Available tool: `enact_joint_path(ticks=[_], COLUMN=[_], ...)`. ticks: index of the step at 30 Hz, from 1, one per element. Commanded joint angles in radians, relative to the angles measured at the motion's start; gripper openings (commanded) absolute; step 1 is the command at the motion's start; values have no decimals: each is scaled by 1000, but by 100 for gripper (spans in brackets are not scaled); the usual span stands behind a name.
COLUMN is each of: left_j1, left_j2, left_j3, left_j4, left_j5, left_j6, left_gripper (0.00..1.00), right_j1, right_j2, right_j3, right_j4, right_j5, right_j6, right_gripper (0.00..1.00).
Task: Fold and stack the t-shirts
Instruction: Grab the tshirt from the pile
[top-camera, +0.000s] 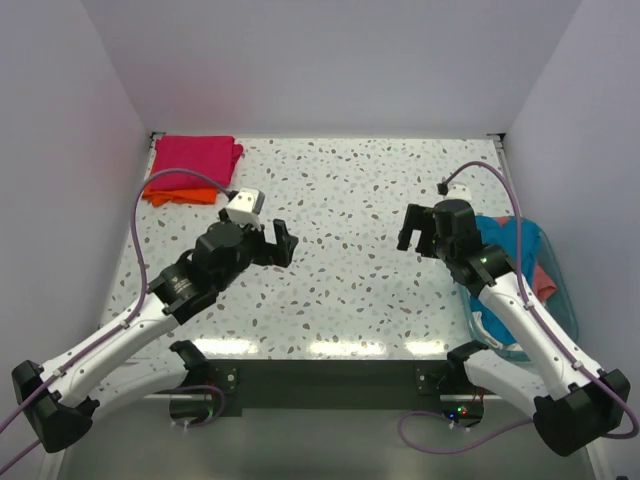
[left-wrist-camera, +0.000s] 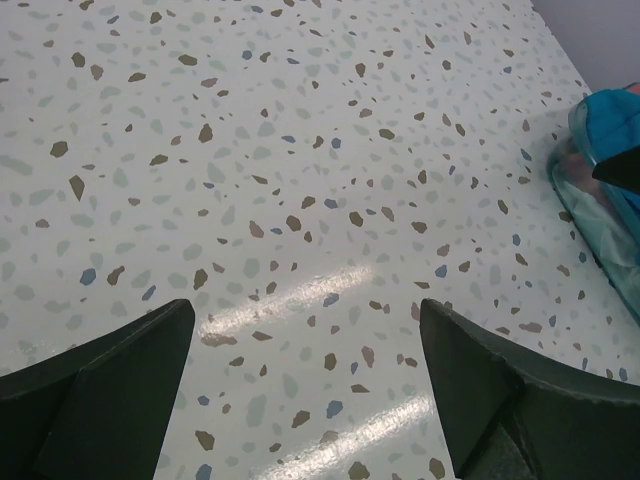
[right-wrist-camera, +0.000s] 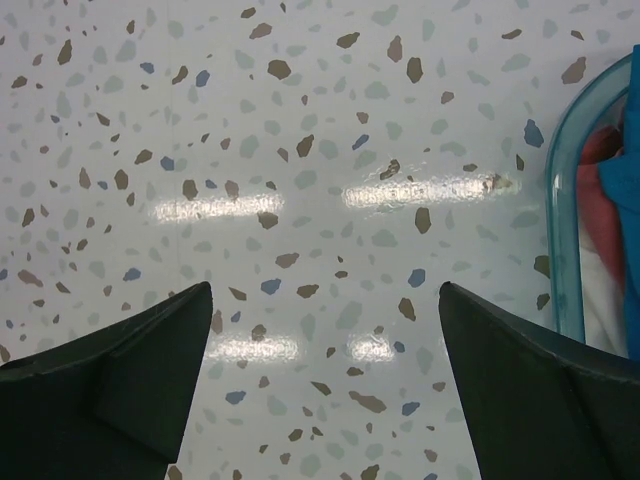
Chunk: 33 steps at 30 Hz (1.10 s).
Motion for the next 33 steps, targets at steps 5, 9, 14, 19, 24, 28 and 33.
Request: enact_joint_path(ticks=[5,9,14,19,24,28,33], left_j1=[-2,-2,-2,-2,-2,-2,-2], left_j2=[-1,8,54,71,62,62,62], left_j3=[-11,-8,16,27,18,18,10], left_j4=[16,22,21,9,-13,-22,-27], left_j5=[12,32,69,96,92,98,93], left_j6=[16,18,29,33,38,38,36], left_gripper=[100,100,100,100,100,100,100], right_j1=[2,2,-57,-364,-593,-731,-749], right_j2=[26,84,228,342,412,461,478], right_j3=[65,157,359,406,351,294,251], right_j4=[-60,-152,-379,-411,-381,-338,-276], right_j5=[83,230,501,441,357,274,245], right_j6=[55,116,277,304,356,400,396], right_gripper=[99,99,99,99,99,99,97])
